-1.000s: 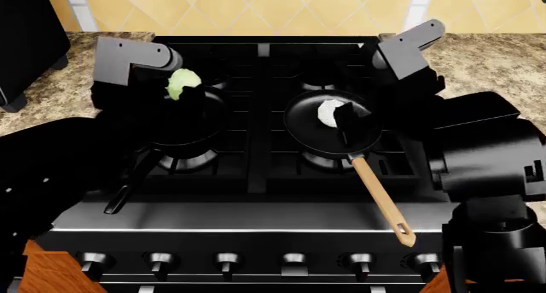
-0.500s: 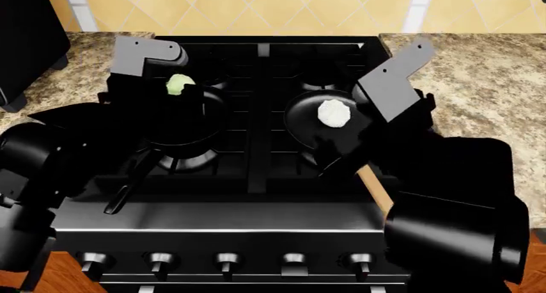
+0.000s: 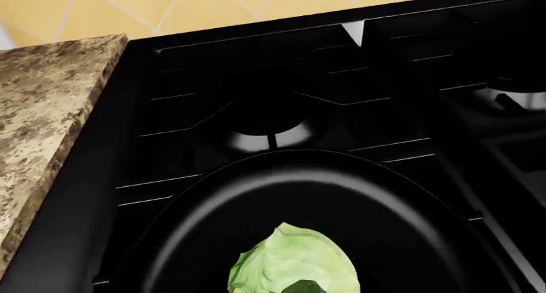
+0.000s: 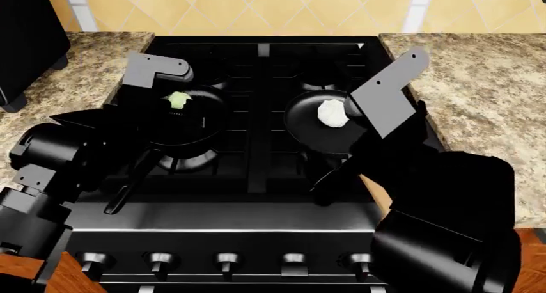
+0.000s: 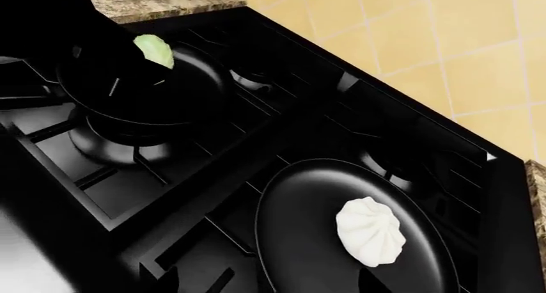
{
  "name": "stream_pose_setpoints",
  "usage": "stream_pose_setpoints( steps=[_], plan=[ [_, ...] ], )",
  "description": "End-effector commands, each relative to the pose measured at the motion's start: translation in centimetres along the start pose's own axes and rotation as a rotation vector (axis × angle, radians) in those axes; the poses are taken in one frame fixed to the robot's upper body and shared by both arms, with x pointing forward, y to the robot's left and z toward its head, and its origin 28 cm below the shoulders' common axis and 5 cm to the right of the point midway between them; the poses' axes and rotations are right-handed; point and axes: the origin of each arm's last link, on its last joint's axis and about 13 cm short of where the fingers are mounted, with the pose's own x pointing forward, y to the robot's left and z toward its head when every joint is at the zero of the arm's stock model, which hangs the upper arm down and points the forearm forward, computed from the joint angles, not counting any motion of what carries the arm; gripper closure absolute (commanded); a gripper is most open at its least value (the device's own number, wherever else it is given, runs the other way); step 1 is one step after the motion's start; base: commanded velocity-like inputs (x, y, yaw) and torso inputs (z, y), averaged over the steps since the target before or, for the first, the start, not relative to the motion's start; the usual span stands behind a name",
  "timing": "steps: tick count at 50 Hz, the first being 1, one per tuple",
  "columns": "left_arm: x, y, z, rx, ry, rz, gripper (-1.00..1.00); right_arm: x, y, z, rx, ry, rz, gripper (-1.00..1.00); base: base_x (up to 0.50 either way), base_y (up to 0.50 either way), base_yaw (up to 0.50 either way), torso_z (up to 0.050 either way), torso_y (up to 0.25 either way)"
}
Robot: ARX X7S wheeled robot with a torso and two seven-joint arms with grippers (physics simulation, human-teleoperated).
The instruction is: Place both pans onto different burners. Then place the brussel sprout and the dumpling on different pans.
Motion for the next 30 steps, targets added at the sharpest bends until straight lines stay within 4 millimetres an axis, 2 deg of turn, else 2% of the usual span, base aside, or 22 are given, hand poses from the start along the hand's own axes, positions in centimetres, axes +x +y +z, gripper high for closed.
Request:
stream_pose_setpoints(
  steps=[1, 6, 7, 21, 30],
  plan=[
    [0.1, 0.0, 0.1, 0.015, 0.013, 0.013, 1.00, -0.2, 0.2, -0.1, 0.001, -0.008, 0.005, -1.00, 0.00, 0.00, 0.00, 0.000, 0.000],
    [0.1, 0.0, 0.0, 0.026, 0.017, 0.014, 1.00, -0.3, 0.2, -0.1, 0.001, -0.009, 0.004, -1.00, 0.00, 0.00, 0.00, 0.000, 0.002],
    [0.1, 0.0, 0.0, 0.027, 0.019, 0.014, -1.00, -0.3, 0.3, -0.1, 0.001, -0.008, 0.004, -1.00, 0.00, 0.00, 0.00, 0.000, 0.000],
    [-0.8, 0.3, 0.7, 0.027, -0.012, 0.001, -1.00, -0.3, 0.3, 0.0, -0.005, -0.016, 0.006, -1.00, 0.00, 0.00, 0.00, 0.000, 0.000],
    [-2.6, 0.2, 1.4, 0.018, -0.061, -0.017, -1.00, -0.4, 0.4, 0.1, -0.007, -0.019, 0.007, -1.00, 0.00, 0.00, 0.00, 0.000, 0.000]
  ],
)
